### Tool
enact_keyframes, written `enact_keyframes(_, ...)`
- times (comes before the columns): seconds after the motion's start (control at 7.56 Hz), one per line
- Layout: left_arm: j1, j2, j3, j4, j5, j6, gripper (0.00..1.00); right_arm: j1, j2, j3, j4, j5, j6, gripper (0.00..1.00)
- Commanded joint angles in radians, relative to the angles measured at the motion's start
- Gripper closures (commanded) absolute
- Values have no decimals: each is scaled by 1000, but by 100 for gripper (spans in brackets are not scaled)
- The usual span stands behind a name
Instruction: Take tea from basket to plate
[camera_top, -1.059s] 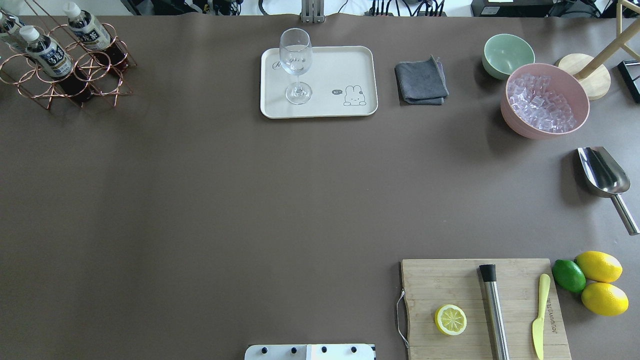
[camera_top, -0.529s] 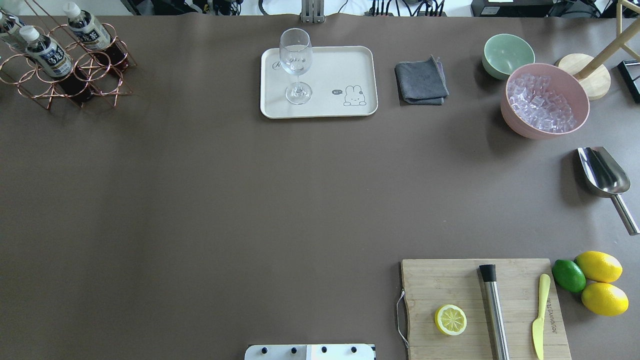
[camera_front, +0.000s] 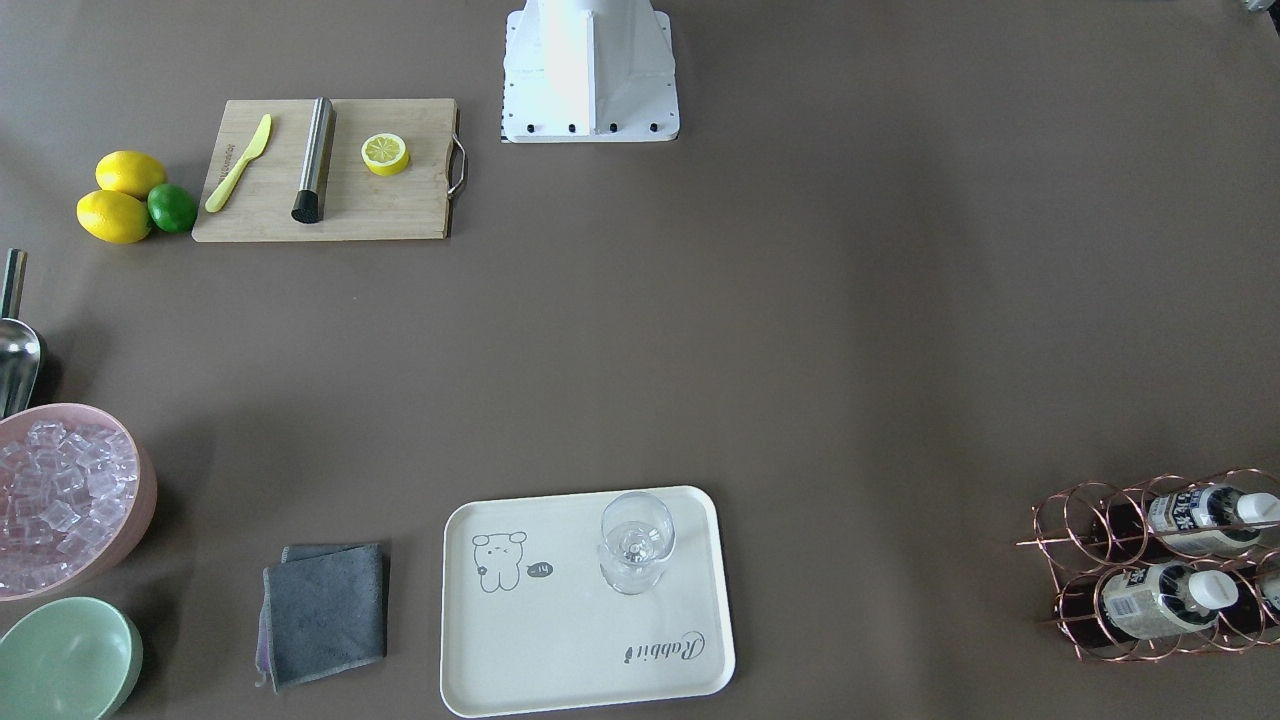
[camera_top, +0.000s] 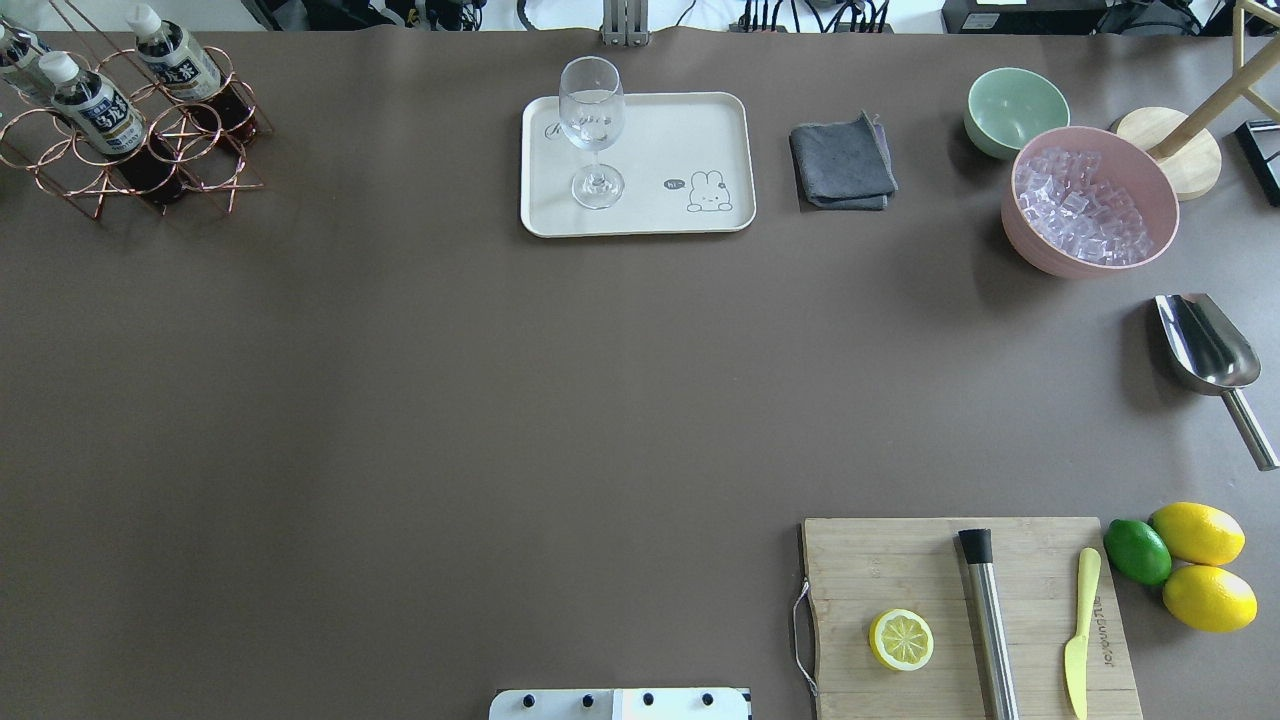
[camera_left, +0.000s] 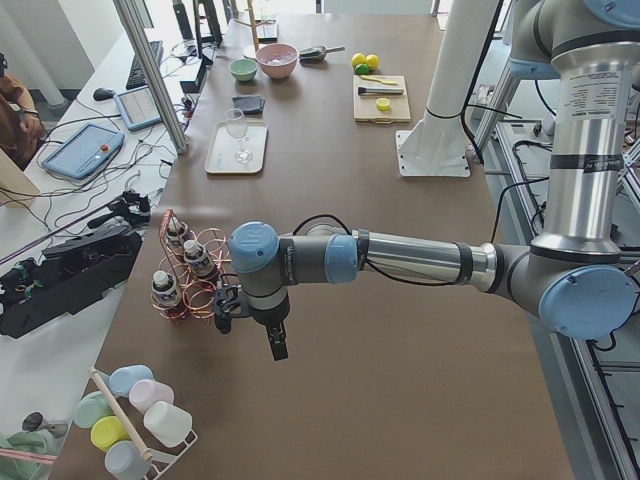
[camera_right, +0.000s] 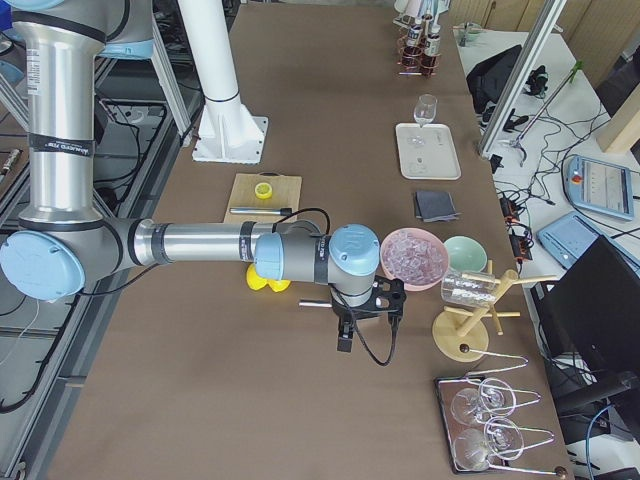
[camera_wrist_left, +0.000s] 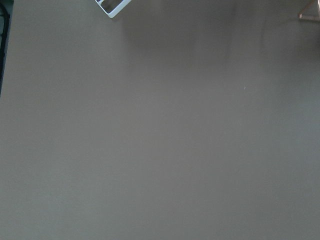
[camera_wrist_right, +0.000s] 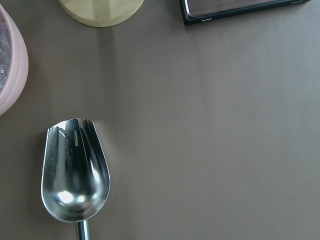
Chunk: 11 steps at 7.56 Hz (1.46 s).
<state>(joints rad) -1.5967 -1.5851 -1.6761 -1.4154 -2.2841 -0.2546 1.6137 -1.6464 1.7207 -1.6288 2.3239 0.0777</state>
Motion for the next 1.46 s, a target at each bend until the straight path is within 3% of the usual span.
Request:
enact_keyframes(0.0,1,-116,13,3,-83,-450,2,-12,5,11,0,-26,-1,0)
enact_keyframes(0.53,17,-315,44,72,-75,-954,2,-60,-19,50,1,-69,-1,0)
enact_keyframes(1.06,25,-363,64,93,-75,-1097,2,-61,-21,40,1,-101,4,0)
enact_keyframes(1.32,23,-397,134,90,-75,-1108,2,-61,-21,34,1,-103,4,0)
